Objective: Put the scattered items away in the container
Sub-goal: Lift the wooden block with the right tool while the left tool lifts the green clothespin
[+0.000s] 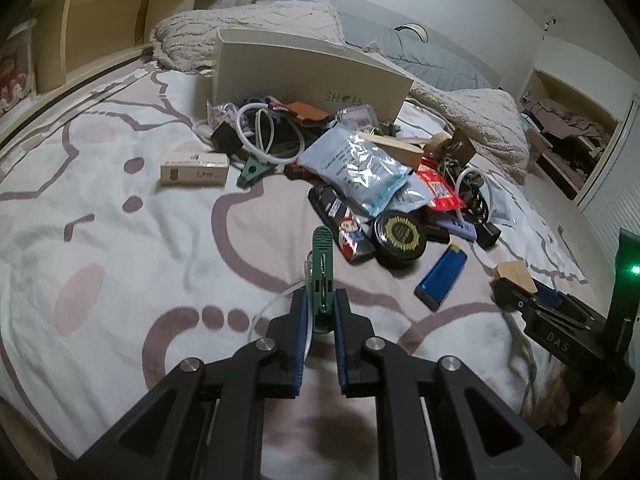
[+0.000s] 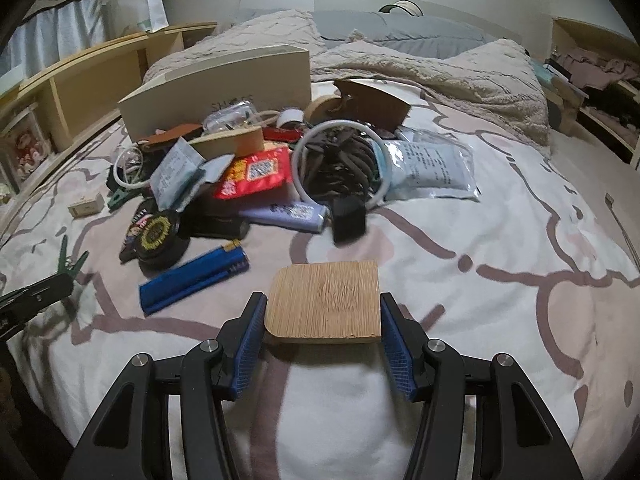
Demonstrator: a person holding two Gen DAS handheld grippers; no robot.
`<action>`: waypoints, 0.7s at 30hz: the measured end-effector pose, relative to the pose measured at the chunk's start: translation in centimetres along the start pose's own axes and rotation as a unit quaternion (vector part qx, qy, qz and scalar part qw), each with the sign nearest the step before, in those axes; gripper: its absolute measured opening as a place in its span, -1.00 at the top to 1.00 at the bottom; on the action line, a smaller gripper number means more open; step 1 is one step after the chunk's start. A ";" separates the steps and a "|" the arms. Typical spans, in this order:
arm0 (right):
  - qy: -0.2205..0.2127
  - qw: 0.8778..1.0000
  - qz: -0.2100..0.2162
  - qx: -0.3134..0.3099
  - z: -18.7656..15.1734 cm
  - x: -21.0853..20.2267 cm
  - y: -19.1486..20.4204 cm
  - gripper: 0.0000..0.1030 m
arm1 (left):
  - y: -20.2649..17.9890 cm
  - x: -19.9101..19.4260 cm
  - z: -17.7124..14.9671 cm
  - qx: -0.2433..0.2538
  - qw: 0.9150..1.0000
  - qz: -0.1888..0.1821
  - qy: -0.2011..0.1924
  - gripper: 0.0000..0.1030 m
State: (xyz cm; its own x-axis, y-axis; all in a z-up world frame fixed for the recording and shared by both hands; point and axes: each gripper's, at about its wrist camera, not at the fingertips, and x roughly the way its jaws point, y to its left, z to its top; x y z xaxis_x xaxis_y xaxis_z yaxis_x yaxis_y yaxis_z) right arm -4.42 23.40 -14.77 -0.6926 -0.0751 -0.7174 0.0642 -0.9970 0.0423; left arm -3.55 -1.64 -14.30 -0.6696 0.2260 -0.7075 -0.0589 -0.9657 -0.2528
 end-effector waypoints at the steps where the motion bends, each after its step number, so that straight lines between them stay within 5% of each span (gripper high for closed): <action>1: -0.001 1.000 0.003 -0.002 0.3 0.0 0.2 -0.10 | -0.1 0.1 0.3 0.001 1.000 -0.001 -0.002 0.75; 21: -0.058 0.996 0.052 -0.031 7.1 -0.7 3.3 -0.10 | -0.1 0.6 6.4 0.016 0.999 -0.007 -0.047 0.75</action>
State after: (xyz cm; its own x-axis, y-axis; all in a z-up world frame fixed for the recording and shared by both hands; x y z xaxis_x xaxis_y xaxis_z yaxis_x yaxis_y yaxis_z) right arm -8.82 20.00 -9.23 -0.7586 -0.1823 -0.6255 0.1817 -0.9812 0.0656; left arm -8.66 -2.20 -10.42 -0.7349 0.2277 -0.6388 -0.0909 -0.9665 -0.2400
